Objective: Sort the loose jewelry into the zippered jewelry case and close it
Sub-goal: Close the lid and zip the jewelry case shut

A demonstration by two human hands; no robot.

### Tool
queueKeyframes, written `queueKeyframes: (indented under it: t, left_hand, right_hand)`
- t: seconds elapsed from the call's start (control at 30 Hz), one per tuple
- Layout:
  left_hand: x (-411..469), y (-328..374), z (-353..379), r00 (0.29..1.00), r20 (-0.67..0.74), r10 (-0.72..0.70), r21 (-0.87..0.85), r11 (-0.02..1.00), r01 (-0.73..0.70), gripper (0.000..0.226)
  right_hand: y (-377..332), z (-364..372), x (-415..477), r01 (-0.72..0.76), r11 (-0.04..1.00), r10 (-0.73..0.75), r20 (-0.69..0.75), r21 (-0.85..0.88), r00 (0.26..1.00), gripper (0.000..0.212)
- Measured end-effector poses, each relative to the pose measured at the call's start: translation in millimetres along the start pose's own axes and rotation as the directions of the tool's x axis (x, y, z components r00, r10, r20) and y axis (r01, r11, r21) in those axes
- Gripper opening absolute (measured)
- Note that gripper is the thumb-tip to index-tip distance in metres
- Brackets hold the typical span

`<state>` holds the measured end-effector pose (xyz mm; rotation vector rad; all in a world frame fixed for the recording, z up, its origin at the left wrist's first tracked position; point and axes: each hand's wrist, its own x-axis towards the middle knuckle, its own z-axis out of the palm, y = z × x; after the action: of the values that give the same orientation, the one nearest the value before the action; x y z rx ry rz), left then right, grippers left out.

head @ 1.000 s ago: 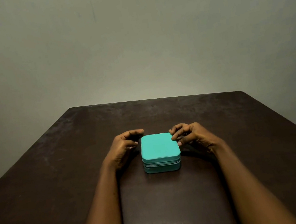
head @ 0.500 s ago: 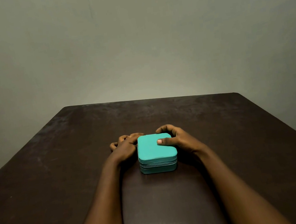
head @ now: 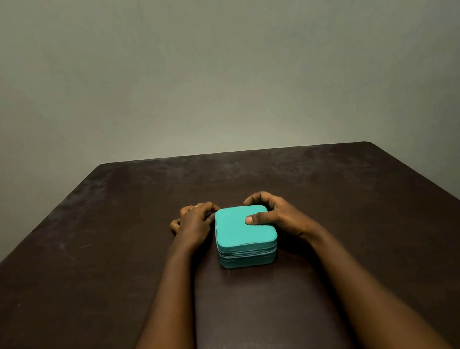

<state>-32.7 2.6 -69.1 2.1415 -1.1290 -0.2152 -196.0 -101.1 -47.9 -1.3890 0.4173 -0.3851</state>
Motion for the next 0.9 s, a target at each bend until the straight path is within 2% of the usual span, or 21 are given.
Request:
queueKeyframes:
  t: [0.1, 0.27, 0.47, 0.9]
  left_hand:
    - [-4, 3, -2, 0.997, -0.08, -0.011, 0.029, 1.0, 0.013, 0.017]
    - [-13, 7, -1, 0.99, -0.143, 0.011, 0.179, 0.984, 0.015, 0.016]
    - [-24, 9, -6, 0.995, -0.082, -0.06, 0.202, 0.976, 0.075, 0.012]
    - [-72, 26, -35, 0.985, 0.037, -0.17, 0.195, 0.968, 0.16, 0.025]
  right_hand:
    - [1, 0, 0, 0.021, 1.0, -0.02, -0.019, 0.009, 1.0, 0.029]
    - [4, 1, 1, 0.042, 0.999, -0.042, -0.041, 0.007, 0.998, 0.03]
    - [8, 5, 2, 0.107, 0.994, -0.108, -0.147, -0.017, 0.983, 0.028]
    - [12, 16, -2, 0.162, 0.982, -0.183, -0.304, -0.094, 0.935, 0.027]
